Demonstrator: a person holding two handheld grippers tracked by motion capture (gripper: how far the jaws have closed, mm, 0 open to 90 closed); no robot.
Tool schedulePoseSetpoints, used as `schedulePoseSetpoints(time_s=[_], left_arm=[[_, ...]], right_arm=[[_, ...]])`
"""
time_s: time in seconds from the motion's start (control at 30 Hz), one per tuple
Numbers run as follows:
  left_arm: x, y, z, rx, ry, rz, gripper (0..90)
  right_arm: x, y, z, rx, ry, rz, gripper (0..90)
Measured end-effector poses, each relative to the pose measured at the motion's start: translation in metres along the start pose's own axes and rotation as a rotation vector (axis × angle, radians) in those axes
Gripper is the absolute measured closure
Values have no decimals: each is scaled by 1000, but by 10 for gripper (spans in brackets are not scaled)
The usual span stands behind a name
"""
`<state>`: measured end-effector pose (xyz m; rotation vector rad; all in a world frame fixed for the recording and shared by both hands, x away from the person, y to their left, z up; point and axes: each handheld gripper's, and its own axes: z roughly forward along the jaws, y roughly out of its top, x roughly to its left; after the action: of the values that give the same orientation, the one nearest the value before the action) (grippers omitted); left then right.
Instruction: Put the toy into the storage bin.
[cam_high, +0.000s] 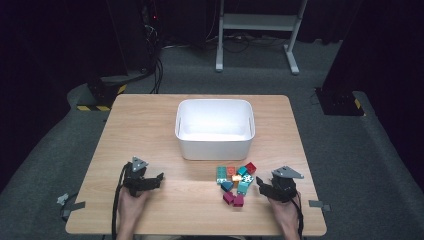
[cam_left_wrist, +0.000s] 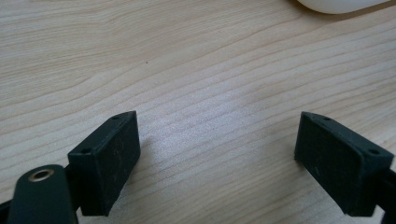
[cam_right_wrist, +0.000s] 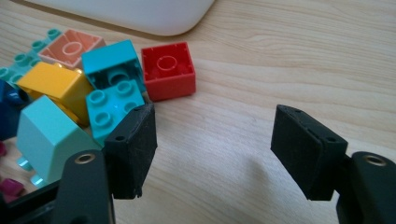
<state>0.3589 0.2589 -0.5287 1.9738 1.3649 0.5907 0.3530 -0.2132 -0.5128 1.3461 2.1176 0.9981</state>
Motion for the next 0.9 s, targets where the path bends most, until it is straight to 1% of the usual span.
schedulePoseSetpoints(time_s=[0.07,0.1,0.17,0.2,0.3,0.37,0.4,0.43,0.47,0.53,0.6,0.67,0.8,0.9], left_arm=[[0,0,0,-1,0,-1,143],[0,0,0,0,0,0,143],[0,0,0,0,0,0,143],[0,0,0,0,0,0,143],[0,0,0,0,0,0,143],[0,0,0,0,0,0,143],[0,0,0,0,0,0,143],[0,0,0,0,0,0,143],[0,0,0,0,0,0,143],[0,0,0,0,0,0,143],[0,0,0,0,0,0,143],[0,0,0,0,0,0,143],[0,0,0,-1,0,-2,143],[0,0,0,0,0,0,143]], right_arm=[[1,3,1,1,14,2,321],[1,4,2,0,21,-4,324],[2,5,2,-1,26,-3,328],[2,7,3,-4,33,-12,330],[3,11,6,-3,42,-11,336],[3,15,8,-12,57,-10,350],[3,16,9,-6,64,-5,349],[3,16,9,-6,64,-5,349],[4,18,11,-2,74,-8,353],[5,21,12,-2,78,-14,357],[5,23,13,-1,80,-6,359],[5,27,16,-19,90,-10,375],[5,32,19,-7,102,3,380],[6,34,22,-3,107,-5,387]])
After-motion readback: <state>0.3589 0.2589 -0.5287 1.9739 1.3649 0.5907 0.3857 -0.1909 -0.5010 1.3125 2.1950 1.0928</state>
